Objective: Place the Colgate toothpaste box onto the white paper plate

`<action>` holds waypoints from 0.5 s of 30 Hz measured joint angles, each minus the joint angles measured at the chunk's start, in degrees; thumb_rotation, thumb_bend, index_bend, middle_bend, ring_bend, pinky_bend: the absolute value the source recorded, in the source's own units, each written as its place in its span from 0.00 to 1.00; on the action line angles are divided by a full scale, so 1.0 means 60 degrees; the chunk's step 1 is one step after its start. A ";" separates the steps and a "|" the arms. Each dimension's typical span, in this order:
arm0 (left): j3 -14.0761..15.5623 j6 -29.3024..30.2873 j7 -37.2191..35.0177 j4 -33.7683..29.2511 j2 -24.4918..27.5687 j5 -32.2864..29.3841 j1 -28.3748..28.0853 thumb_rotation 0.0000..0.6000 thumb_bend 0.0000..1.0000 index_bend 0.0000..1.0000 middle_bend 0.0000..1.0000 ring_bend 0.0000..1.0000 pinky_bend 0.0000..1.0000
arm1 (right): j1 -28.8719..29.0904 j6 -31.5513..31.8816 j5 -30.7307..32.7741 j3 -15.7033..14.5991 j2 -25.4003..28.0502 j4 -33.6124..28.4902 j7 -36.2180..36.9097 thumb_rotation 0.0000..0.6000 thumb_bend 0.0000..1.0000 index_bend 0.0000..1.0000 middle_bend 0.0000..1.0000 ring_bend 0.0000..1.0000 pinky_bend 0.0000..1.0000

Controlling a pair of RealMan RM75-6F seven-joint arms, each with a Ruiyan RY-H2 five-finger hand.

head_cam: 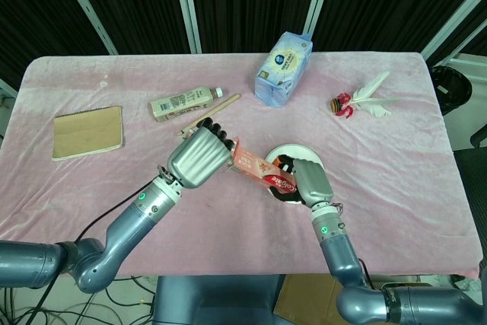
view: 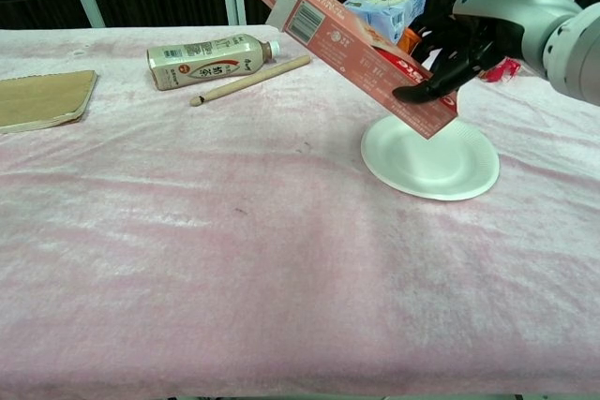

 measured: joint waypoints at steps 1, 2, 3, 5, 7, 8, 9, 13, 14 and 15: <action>-0.0023 0.0007 0.0008 -0.0005 -0.0005 -0.0003 -0.0016 1.00 0.41 0.60 0.55 0.44 0.46 | -0.0008 0.0001 0.0011 0.0027 -0.0003 -0.0018 0.0050 1.00 0.33 0.46 0.45 0.42 0.45; -0.0045 0.0009 0.0014 -0.0009 -0.0010 -0.0009 -0.0032 1.00 0.41 0.60 0.55 0.44 0.46 | -0.0015 0.0001 0.0020 0.0051 -0.0007 -0.0033 0.0099 1.00 0.33 0.46 0.45 0.42 0.45; -0.0072 0.0012 0.0022 -0.0014 -0.0014 -0.0020 -0.0052 1.00 0.41 0.60 0.54 0.44 0.46 | -0.0024 0.0001 0.0025 0.0077 -0.0012 -0.0050 0.0155 1.00 0.33 0.46 0.45 0.42 0.45; -0.0149 0.0009 0.0061 -0.0028 -0.0021 -0.0044 -0.0121 1.00 0.41 0.60 0.54 0.44 0.46 | -0.0050 -0.0001 0.0018 0.0137 -0.0023 -0.0089 0.0301 1.00 0.33 0.46 0.45 0.42 0.45; -0.0234 -0.0019 0.0137 -0.0038 -0.0015 -0.0049 -0.0227 1.00 0.41 0.59 0.54 0.44 0.46 | -0.0079 -0.0020 -0.0036 0.0181 -0.0027 -0.0121 0.0459 1.00 0.33 0.46 0.45 0.42 0.45; -0.0274 -0.0040 0.0167 -0.0044 -0.0008 -0.0059 -0.0277 1.00 0.40 0.59 0.53 0.44 0.46 | -0.0094 -0.0033 -0.0085 0.0197 -0.0025 -0.0128 0.0530 1.00 0.33 0.46 0.45 0.42 0.45; -0.0313 -0.0062 0.0194 -0.0052 -0.0003 -0.0081 -0.0322 1.00 0.40 0.59 0.53 0.44 0.46 | -0.0110 -0.0048 -0.0138 0.0211 -0.0023 -0.0135 0.0607 1.00 0.33 0.46 0.45 0.42 0.45; -0.0477 -0.0121 0.0333 -0.0076 -0.0017 -0.0198 -0.0535 1.00 0.39 0.58 0.51 0.42 0.44 | -0.0207 -0.0177 -0.0336 0.0305 -0.0016 -0.0177 0.1119 1.00 0.33 0.46 0.45 0.42 0.45; -0.0508 -0.0127 0.0364 -0.0076 -0.0030 -0.0210 -0.0582 1.00 0.37 0.56 0.50 0.41 0.43 | -0.0233 -0.0224 -0.0388 0.0326 -0.0012 -0.0183 0.1266 1.00 0.33 0.46 0.45 0.42 0.45; -0.0537 -0.0132 0.0393 -0.0074 -0.0045 -0.0205 -0.0626 1.00 0.36 0.56 0.49 0.40 0.43 | -0.0262 -0.0280 -0.0453 0.0343 -0.0005 -0.0186 0.1418 1.00 0.33 0.46 0.45 0.42 0.45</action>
